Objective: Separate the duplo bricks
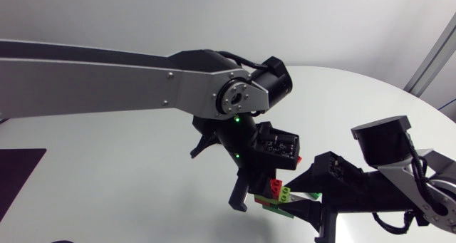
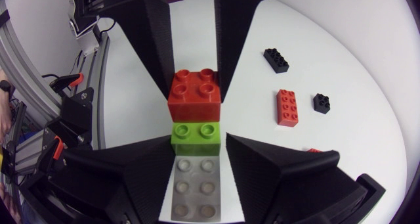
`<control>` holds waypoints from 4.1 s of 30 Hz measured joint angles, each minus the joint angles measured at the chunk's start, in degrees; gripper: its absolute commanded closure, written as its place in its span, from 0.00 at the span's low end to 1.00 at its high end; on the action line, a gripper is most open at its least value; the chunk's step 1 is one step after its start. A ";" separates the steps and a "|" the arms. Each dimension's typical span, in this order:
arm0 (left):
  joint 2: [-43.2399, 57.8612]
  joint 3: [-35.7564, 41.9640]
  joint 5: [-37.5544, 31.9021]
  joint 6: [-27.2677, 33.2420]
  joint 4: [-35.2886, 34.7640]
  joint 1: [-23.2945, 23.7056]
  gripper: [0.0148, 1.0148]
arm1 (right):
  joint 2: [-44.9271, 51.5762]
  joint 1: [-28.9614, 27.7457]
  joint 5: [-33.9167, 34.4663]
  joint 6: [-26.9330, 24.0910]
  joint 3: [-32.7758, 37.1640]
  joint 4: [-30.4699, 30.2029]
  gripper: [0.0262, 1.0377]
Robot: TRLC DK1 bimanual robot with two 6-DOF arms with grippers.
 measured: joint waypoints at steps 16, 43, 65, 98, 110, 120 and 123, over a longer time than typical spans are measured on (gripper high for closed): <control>0.63 6.51 8.59 -1.25 -5.18 2.45 0.84 | -4.00 4.61 5.27 0.13 -2.91 0.04 0.75; 28.70 28.96 -2.05 -0.33 -3.65 4.35 0.84 | -25.90 -26.69 -1.73 -4.79 -1.03 -12.00 0.74; 36.79 39.36 -6.49 -0.57 -9.88 2.27 0.34 | -26.49 -26.58 -2.99 -4.76 -0.81 -12.09 0.74; 25.29 28.85 -2.99 -1.25 -10.78 2.29 0.83 | -27.56 -25.73 -3.19 -4.79 -0.20 -13.73 0.74; 30.27 29.83 -6.08 -2.78 -11.39 1.60 0.83 | -27.56 -26.01 -3.45 -4.79 -0.20 -13.73 0.74; 32.50 31.87 -6.71 -2.97 -11.30 1.60 0.83 | -27.58 -32.50 -8.63 -4.76 0.02 -13.55 0.74; 32.74 31.87 -6.71 -2.99 -10.58 1.60 0.83 | -27.61 -37.13 -12.26 -4.50 0.26 -12.41 0.74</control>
